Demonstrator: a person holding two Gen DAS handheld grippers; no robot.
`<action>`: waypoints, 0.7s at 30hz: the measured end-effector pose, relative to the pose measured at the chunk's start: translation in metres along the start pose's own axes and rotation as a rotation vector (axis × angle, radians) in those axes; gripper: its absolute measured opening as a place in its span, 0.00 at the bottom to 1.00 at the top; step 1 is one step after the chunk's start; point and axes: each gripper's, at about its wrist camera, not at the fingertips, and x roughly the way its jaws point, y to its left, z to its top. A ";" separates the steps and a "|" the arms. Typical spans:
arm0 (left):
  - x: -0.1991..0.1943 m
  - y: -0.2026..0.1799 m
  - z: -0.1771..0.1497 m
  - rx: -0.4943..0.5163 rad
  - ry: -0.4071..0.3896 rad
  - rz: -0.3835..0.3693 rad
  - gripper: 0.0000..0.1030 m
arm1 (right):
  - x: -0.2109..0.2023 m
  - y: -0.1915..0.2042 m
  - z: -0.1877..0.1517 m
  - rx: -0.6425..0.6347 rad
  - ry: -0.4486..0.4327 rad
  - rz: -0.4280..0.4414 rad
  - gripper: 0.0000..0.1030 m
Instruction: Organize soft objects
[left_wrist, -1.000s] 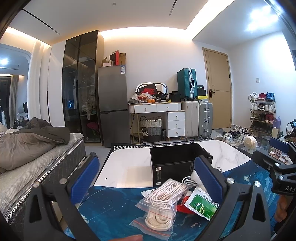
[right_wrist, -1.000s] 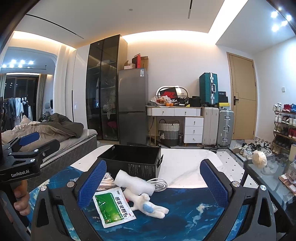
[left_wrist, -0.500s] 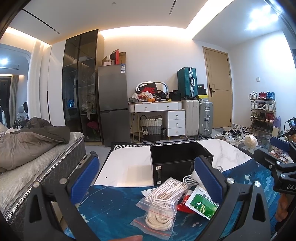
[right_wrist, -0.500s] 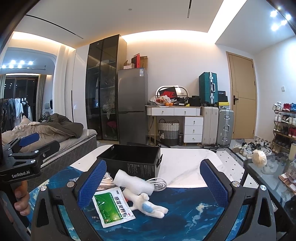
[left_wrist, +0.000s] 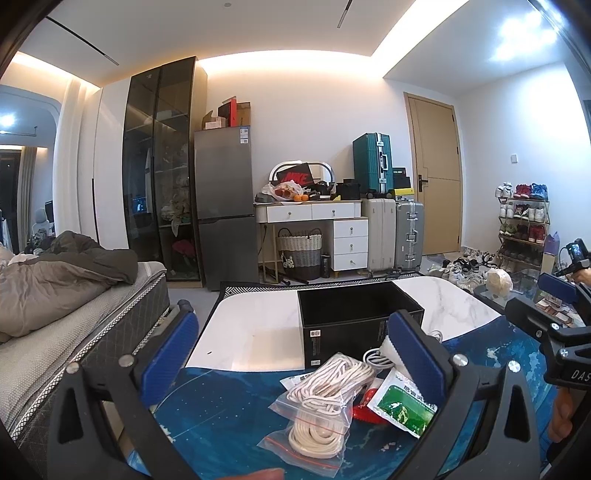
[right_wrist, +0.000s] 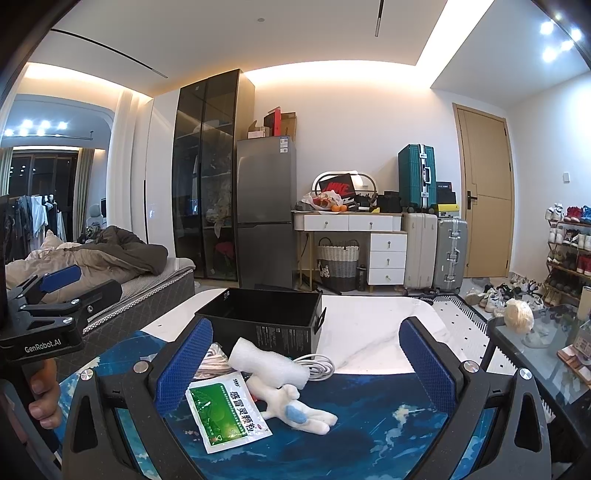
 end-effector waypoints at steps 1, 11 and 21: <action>0.000 0.000 0.000 -0.002 0.000 -0.002 1.00 | 0.000 0.000 0.000 0.000 0.000 0.001 1.00; -0.002 0.000 0.000 -0.008 -0.006 -0.041 1.00 | 0.000 0.001 -0.001 -0.004 0.001 0.009 1.00; -0.002 0.006 0.006 -0.031 0.026 -0.075 1.00 | 0.000 0.001 0.002 -0.008 -0.003 0.024 1.00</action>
